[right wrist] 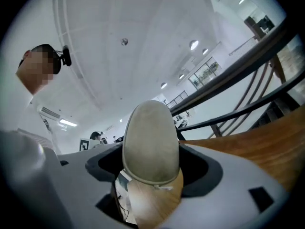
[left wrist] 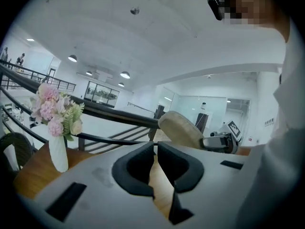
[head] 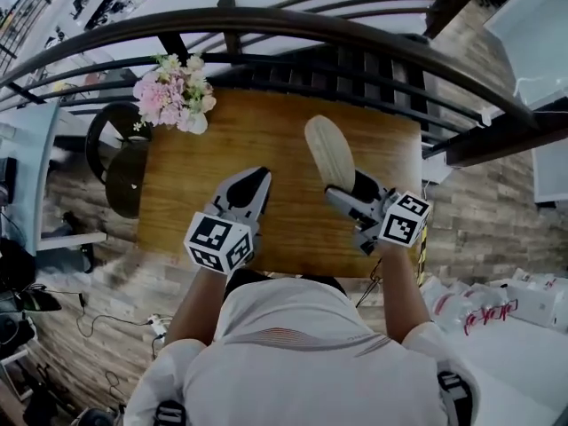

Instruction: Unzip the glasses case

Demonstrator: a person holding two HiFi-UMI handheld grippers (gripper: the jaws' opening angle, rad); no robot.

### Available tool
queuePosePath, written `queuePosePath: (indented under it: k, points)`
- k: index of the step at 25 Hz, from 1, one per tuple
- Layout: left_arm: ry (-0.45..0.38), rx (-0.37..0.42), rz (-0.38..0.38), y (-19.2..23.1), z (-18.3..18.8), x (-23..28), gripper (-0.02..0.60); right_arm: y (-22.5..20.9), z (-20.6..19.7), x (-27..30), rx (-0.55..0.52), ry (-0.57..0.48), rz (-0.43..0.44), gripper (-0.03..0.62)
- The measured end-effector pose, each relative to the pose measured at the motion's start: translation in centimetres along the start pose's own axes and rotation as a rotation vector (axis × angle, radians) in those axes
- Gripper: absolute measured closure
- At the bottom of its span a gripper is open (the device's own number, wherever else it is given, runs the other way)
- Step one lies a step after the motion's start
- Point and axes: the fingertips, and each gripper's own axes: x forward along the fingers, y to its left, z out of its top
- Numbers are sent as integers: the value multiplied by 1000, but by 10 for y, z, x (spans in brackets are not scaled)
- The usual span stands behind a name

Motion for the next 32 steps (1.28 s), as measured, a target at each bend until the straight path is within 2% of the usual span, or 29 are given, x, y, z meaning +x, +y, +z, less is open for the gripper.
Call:
queuePosePath:
  k: [2, 4, 6, 9, 10, 11, 13, 14, 18, 25, 32]
  points:
    - [-33, 18, -26, -13, 16, -1, 548, 14, 13, -11, -27, -25, -1, 191]
    - [-65, 27, -86, -30, 30, 0, 548, 27, 23, -21, -53, -37, 12, 191]
    - [-96, 4, -207, -50, 41, 0, 548, 40, 30, -28, -57, -42, 51, 190]
    - [-152, -83, -411, -68, 56, -1, 537, 62, 34, -34, 15, -38, 199, 189]
    - [-169, -99, -471, -73, 61, -2, 485, 70, 35, -35, 50, -35, 263, 189]
    - [-181, -106, -533, -79, 65, -4, 408, 79, 36, -38, 82, -33, 326, 189]
    - [-198, -124, -658, -94, 71, -9, 329, 99, 37, -43, 135, -34, 445, 189]
    - [-210, -145, -718, -100, 74, -11, 301, 109, 37, -45, 158, -33, 501, 189]
    - [-264, -195, -937, -118, 86, -25, 270, 139, 30, -41, 229, 0, 665, 189]
    - [-266, -185, -1165, -146, 91, -41, 250, 165, 8, -28, 320, 102, 816, 189]
    - [-260, -158, -1313, -170, 93, -58, 249, 178, -2, -25, 437, 164, 940, 187]
